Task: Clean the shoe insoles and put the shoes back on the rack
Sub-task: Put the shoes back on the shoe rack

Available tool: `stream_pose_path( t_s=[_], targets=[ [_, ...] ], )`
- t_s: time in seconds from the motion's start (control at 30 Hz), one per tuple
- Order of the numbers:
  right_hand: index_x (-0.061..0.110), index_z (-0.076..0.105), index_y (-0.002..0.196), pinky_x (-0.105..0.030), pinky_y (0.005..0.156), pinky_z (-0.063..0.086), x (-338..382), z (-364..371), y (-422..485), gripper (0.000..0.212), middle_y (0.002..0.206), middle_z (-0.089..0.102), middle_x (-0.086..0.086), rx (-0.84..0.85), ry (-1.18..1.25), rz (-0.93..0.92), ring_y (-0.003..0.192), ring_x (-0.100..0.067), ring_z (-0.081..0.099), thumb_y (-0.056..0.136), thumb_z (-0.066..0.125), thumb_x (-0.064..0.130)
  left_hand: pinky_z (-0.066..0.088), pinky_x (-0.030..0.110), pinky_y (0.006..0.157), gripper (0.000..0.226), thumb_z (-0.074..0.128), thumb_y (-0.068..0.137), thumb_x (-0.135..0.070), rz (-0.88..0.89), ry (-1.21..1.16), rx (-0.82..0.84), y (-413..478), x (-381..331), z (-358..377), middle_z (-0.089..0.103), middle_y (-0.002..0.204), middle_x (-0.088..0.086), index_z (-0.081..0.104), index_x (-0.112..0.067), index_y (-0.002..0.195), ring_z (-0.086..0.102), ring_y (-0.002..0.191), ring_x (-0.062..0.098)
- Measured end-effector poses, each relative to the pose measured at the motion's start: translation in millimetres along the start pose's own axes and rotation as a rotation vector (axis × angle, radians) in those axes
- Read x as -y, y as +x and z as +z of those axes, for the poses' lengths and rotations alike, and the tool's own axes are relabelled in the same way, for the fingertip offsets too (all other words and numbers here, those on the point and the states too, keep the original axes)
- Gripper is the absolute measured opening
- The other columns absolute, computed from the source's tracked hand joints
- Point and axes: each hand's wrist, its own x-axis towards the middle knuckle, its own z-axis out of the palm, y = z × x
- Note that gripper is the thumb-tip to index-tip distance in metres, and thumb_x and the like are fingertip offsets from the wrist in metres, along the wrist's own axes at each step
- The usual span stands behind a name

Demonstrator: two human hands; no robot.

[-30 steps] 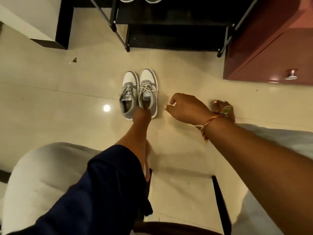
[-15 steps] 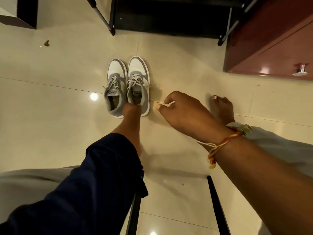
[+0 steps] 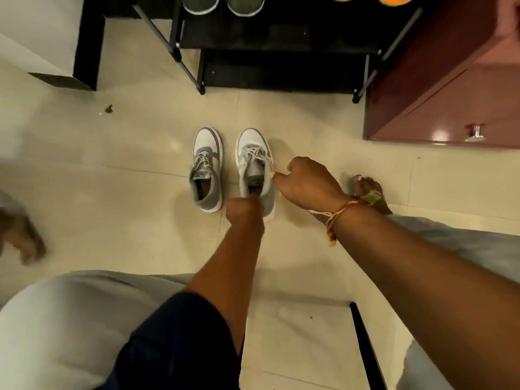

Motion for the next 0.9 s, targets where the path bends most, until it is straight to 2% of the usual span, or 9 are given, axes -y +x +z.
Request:
stream_pose_path(
  t_s=[0.1, 0.17, 0.23, 0.33, 0.43, 0.5, 0.6, 0.77, 0.9],
  targets=[
    [0.008, 0.064, 0.109, -0.030, 0.071, 0.041, 2.0, -14.3, -8.1, 0.046, 0.114, 0.067, -0.015, -0.029, 0.017, -0.006, 0.100, -0.032, 0.062, 0.092, 0.057, 0.050, 0.055, 0.034, 0.064, 0.020, 0.070, 0.087, -0.014, 0.113, -0.013, 0.036, -49.7, 9.4, -7.4, 0.069, 0.098, 0.017, 0.067, -0.002, 0.102, 0.066, 0.085, 0.031],
    [0.010, 0.065, 0.112, -0.030, 0.073, 0.044, 4.0, -27.5, -11.8, 0.046, 0.115, 0.068, -0.014, -0.107, 0.016, -0.013, 0.102, -0.034, 0.063, 0.089, 0.061, 0.050, 0.059, 0.040, 0.071, 0.006, 0.068, 0.088, -0.015, 0.214, -0.057, 0.039, -72.4, 4.9, -10.2, 0.067, 0.088, 0.013, 0.063, -0.012, 0.086, 0.067, 0.083, 0.033],
    [0.012, 0.066, 0.113, -0.032, 0.073, 0.045, 7.2, -42.3, -14.9, 0.043, 0.114, 0.068, -0.013, -0.218, 0.010, -0.008, 0.102, -0.035, 0.064, 0.088, 0.063, 0.047, 0.061, 0.050, 0.081, 0.011, 0.066, 0.089, -0.014, 0.327, -0.091, 0.069, -97.6, -8.6, -15.4, 0.065, 0.083, 0.011, 0.057, -0.017, 0.082, 0.069, 0.084, 0.035],
    [0.018, 0.068, 0.105, -0.031, 0.066, 0.044, 10.5, -63.5, -18.2, 0.031, 0.103, 0.071, -0.009, -0.358, 0.059, -0.005, 0.089, -0.032, 0.065, 0.084, 0.066, 0.041, 0.061, 0.044, 0.081, 0.013, 0.062, 0.094, -0.011, 0.450, -0.108, 0.116, -126.8, -30.2, -31.9, 0.058, 0.077, 0.003, 0.053, -0.016, 0.086, 0.067, 0.073, 0.027],
    [0.023, 0.071, 0.099, -0.027, 0.062, 0.041, 15.9, -72.6, -24.4, 0.022, 0.090, 0.071, -0.002, -0.428, 0.170, -0.087, 0.077, -0.027, 0.062, 0.082, 0.065, 0.037, 0.056, 0.031, 0.069, 0.013, 0.064, 0.093, -0.014, 0.525, 0.026, 0.167, -139.1, -54.4, -59.2, 0.059, 0.076, 0.002, 0.056, -0.007, 0.100, 0.065, 0.062, 0.016],
    [0.025, 0.069, 0.102, -0.027, 0.062, 0.042, 21.7, -74.7, -30.7, 0.022, 0.088, 0.071, 0.001, -0.478, 0.198, -0.151, 0.081, -0.026, 0.065, 0.084, 0.064, 0.038, 0.047, 0.027, 0.066, 0.024, 0.070, 0.091, -0.026, 0.632, 0.208, 0.139, -140.2, -72.0, -75.9, 0.062, 0.082, -0.001, 0.058, -0.011, 0.104, 0.062, 0.071, 0.013],
    [0.030, 0.064, 0.116, -0.026, 0.066, 0.037, 30.8, -77.6, -37.5, 0.032, 0.093, 0.072, 0.004, -0.562, 0.182, -0.242, 0.088, -0.024, 0.065, 0.086, 0.062, 0.038, 0.047, 0.023, 0.072, 0.022, 0.070, 0.094, -0.031, 0.822, 0.304, 0.162, -142.5, -99.9, -86.8, 0.061, 0.094, -0.013, 0.053, -0.026, 0.107, 0.059, 0.086, 0.003],
    [0.036, 0.060, 0.130, -0.027, 0.076, 0.048, 40.2, -68.1, -41.8, 0.044, 0.093, 0.075, 0.007, -0.580, 0.231, -0.390, 0.088, -0.017, 0.067, 0.085, 0.060, 0.038, 0.054, 0.029, 0.084, 0.031, 0.065, 0.095, -0.034, 0.900, 0.273, 0.128, -122.3, -129.8, -82.0, 0.070, 0.107, -0.008, 0.062, -0.026, 0.124, 0.066, 0.098, 0.014],
    [0.033, 0.063, 0.129, -0.032, 0.086, 0.056, 41.6, -54.6, -33.3, 0.043, 0.101, 0.076, 0.010, -0.545, 0.298, -0.422, 0.094, -0.014, 0.069, 0.085, 0.066, 0.037, 0.045, 0.021, 0.067, 0.026, 0.051, 0.102, -0.020, 0.899, 0.262, -0.041, -112.6, -136.9, -84.3, 0.068, 0.099, -0.005, 0.068, -0.023, 0.122, 0.062, 0.089, 0.016]
  ],
)
